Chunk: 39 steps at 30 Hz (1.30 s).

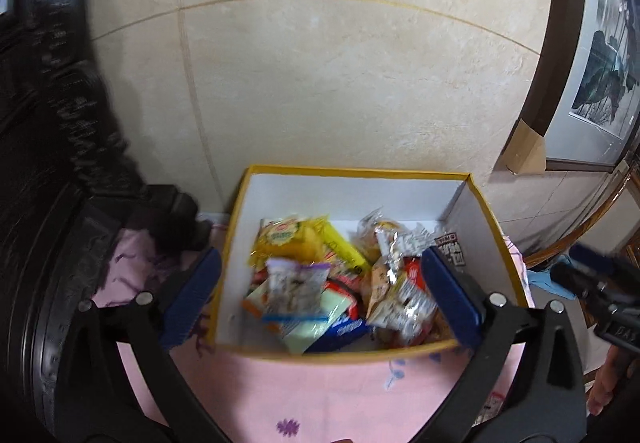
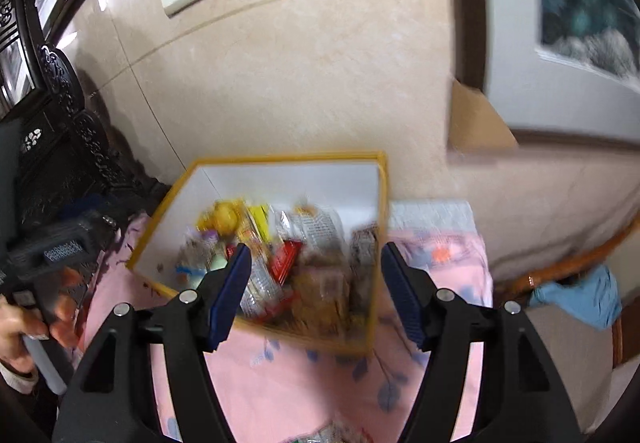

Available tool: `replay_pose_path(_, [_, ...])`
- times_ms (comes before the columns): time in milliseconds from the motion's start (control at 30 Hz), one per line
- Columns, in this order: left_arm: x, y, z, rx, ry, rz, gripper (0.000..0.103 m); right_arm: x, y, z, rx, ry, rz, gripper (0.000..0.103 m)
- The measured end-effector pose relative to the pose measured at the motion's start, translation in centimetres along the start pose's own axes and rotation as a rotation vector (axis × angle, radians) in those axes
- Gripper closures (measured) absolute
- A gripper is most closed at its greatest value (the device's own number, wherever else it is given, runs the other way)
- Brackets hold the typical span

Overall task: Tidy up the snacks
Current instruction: 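Move both grippers back toward the sesame bar and green-edged cookie pack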

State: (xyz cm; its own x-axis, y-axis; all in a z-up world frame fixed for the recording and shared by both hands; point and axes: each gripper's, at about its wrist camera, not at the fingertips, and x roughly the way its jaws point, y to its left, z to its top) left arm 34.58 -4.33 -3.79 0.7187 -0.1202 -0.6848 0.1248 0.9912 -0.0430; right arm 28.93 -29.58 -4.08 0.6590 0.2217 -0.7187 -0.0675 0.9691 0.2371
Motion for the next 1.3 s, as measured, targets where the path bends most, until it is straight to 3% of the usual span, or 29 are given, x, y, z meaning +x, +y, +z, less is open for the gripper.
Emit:
replay_pose_path(133, [-3.2, 1.5, -4.0, -0.035, -0.004, 0.002, 0.002, -0.1, -1.6, -5.9, 0.079, 0.076, -0.042, 0.035])
replay_pose_path(267, [-5.2, 3.5, -8.5, -0.060, 0.046, 0.036, 0.002, -0.1, -3.3, -13.1, 0.201, 0.165, -0.089, 0.035])
replay_pose_path(433, [-7.6, 6.1, -12.5, -0.104, 0.071, 0.086, 0.002, 0.0, -4.1, -18.3, 0.346, 0.210, -0.147, 0.035])
replay_pose_path(733, [-10.1, 8.2, -17.0, -0.100, 0.121, 0.130, 0.002, 3.3, -1.8, -20.1, 0.498, 0.211, -0.179, 0.035])
replay_pose_path(867, [-10.7, 8.1, -17.5, -0.073, 0.117, 0.125, 0.002, 4.6, -0.6, -19.5, 0.459, 0.184, -0.256, 0.033])
replay_pose_path(1033, [-11.2, 8.8, -18.3, -0.070, 0.112, 0.131, 0.002, 6.0, 1.1, -19.1, 0.385, 0.179, -0.311, 0.014])
replay_pose_path(1100, [-11.1, 9.5, -18.7, -0.077, 0.125, 0.144, 0.002, 6.5, 1.8, -19.2, 0.309, 0.186, -0.344, 0.014])
replay_pose_path(1300, [-11.1, 11.7, -20.1, -0.128, 0.145, 0.189, 0.002, 6.5, 2.0, -19.6, 0.239, 0.182, -0.340, 0.014])
